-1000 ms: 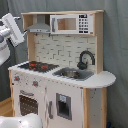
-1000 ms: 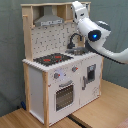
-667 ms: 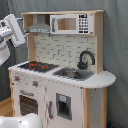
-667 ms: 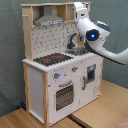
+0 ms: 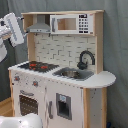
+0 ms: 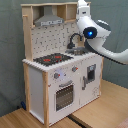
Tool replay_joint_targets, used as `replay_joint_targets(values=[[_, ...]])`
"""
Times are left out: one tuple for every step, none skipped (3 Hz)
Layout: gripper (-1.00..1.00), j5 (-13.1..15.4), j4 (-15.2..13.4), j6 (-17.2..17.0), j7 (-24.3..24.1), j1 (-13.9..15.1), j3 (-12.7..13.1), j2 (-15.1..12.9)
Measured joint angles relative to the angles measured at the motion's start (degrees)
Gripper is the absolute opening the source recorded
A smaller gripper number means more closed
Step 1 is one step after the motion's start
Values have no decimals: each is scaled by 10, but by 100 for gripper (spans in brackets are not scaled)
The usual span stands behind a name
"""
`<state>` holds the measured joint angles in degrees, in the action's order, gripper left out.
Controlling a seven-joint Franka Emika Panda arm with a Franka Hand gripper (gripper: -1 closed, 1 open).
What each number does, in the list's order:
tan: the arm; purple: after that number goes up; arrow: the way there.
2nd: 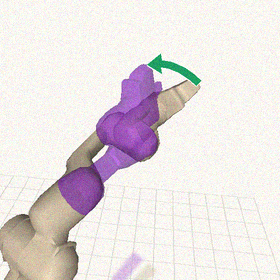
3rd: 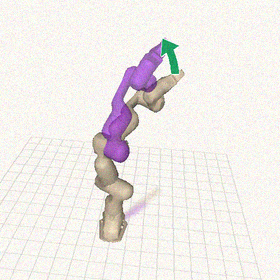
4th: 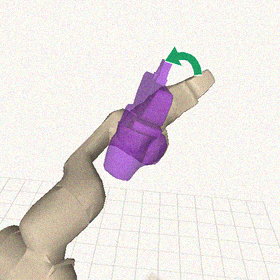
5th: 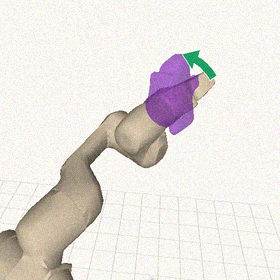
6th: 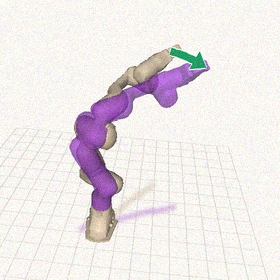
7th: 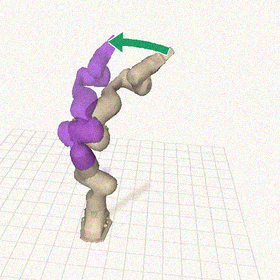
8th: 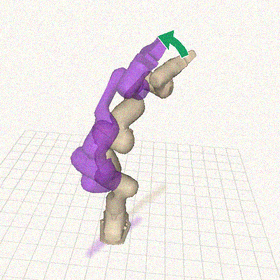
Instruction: Play with the kitchen
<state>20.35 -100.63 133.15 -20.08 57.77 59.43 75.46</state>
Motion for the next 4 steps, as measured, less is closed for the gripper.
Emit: replay_joint_targets(values=[[100, 0, 6, -54, -13, -11, -12, 4], [100, 0, 8, -53, -20, -3, -11, 5], [-100, 0, 9, -52, -21, -1, -11, 5], [-100, -1, 37, -40, -30, 38, -8, 1]])
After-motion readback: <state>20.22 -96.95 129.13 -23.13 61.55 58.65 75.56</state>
